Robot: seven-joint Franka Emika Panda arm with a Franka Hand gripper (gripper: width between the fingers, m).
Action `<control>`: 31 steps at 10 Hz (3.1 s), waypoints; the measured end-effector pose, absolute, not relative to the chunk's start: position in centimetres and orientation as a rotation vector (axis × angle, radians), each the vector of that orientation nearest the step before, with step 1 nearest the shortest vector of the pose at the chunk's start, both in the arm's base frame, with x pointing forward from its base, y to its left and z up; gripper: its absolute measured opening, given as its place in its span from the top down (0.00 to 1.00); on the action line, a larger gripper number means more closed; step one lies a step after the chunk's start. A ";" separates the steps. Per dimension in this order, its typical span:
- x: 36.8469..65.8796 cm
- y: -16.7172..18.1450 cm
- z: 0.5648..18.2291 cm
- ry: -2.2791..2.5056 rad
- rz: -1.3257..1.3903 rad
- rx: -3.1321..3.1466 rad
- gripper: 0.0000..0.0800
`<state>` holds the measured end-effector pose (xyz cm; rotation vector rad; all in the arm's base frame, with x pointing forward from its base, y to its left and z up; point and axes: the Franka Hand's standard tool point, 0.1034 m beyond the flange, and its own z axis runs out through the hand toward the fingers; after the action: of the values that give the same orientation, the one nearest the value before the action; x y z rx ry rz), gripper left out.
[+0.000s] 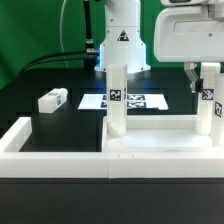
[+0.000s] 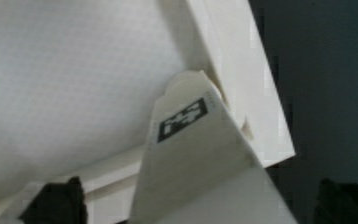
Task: Assemble desk
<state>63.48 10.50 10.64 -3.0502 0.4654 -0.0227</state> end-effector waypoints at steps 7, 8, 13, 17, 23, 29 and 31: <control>63.5 10.5 10.6 -0.122 -0.045 -3.099 0.48; 63.5 10.5 10.6 -0.122 -0.045 -3.099 0.48; 63.3 10.4 10.6 0.235 -0.011 -3.064 0.64; 63.2 10.6 10.4 1.053 0.037 -2.868 0.64; 63.2 10.7 10.4 1.675 0.071 -2.532 0.64; 63.4 10.6 10.3 2.127 0.125 -2.101 0.54; 63.5 10.7 10.4 2.010 0.126 -2.241 0.31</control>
Offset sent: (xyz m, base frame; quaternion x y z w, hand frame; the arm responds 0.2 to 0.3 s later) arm -0.0023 0.0059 0.0019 -0.0179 0.0179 -0.1366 0.9903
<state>63.46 10.68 10.37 -2.2413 2.0099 0.1264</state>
